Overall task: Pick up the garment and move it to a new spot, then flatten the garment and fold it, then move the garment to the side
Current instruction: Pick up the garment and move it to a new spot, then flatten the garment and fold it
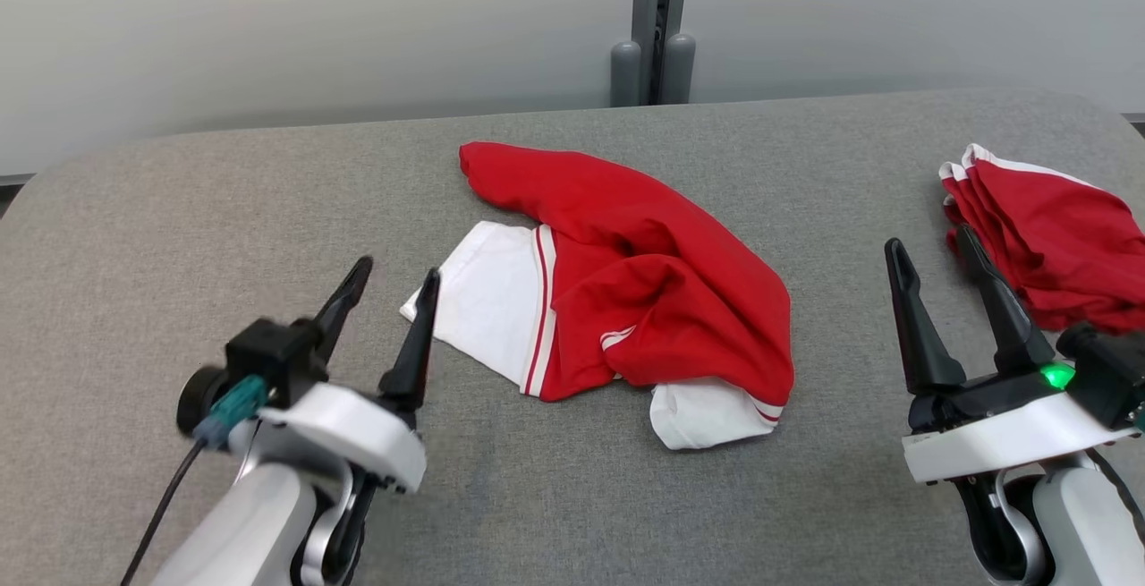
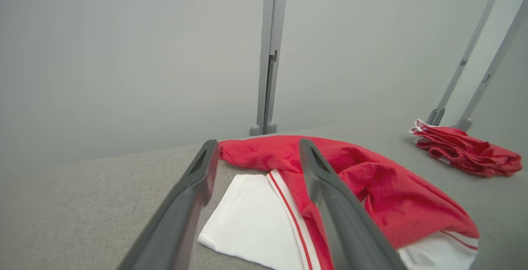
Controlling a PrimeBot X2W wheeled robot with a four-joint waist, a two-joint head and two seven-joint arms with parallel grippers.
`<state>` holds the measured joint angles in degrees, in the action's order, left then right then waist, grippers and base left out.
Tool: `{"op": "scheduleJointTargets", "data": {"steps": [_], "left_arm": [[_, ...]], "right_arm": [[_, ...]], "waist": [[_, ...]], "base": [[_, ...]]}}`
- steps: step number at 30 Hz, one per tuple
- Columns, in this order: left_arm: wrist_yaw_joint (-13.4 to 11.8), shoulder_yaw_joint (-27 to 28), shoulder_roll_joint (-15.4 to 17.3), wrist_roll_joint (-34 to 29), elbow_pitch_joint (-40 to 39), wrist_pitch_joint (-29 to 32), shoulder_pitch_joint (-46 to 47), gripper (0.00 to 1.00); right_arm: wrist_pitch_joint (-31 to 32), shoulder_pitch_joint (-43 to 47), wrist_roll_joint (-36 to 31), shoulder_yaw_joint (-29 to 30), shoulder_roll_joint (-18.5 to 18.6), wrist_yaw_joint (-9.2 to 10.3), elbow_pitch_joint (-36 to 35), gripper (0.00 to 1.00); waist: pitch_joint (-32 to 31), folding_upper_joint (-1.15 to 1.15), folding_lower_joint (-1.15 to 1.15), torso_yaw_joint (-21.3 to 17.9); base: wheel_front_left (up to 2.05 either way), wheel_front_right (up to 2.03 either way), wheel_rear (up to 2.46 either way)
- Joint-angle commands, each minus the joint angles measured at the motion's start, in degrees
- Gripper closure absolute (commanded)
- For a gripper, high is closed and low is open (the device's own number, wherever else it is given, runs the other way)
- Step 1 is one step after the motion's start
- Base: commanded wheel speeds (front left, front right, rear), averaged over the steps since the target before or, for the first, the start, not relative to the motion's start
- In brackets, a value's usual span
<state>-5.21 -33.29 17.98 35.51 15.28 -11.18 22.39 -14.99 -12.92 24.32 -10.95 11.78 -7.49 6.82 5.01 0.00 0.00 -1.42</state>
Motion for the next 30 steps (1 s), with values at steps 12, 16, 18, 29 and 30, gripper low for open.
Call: {"op": "scheduleJointTargets", "data": {"steps": [12,16,18,29,30], "left_arm": [[-7.79,7.77,-0.73,-2.58,-8.41,-4.04,-13.6,0.0],[-8.4,12.03,-2.79,-5.91,-11.94,-4.08,-17.48,0.0],[-7.78,13.53,-3.73,-7.42,-12.92,-4.05,-18.85,0.0],[-3.82,18.76,-8.22,-13.22,-13.52,-4.06,-22.38,0.0],[-3.48,18.99,-8.57,-13.64,-13.38,-4.06,-22.41,0.0]], "right_arm": [[-0.27,3.0,0.03,1.4,-1.28,-0.01,-0.9,0.0],[-0.27,3.31,-0.34,1.54,-1.52,-0.01,-1.19,0.0],[-0.27,3.7,-0.72,1.72,-1.47,-0.01,-1.2,0.0],[-0.27,4.26,-2.26,3.61,-2.23,-0.01,-1.04,0.0],[-0.27,4.26,-2.34,3.63,-2.33,-0.01,-1.05,0.0]], "waist": [[-0.48,0.0,0.0,0.25],[-0.91,0.0,0.0,0.05],[-1.02,0.0,0.0,0.13],[-1.13,0.0,0.0,-0.08],[-1.06,0.0,0.0,-0.14]], "base": [[0.0,0.0,0.0],[0.0,0.0,0.0],[0.0,0.0,0.0],[0.0,0.0,0.0],[0.0,0.0,0.0]]}}
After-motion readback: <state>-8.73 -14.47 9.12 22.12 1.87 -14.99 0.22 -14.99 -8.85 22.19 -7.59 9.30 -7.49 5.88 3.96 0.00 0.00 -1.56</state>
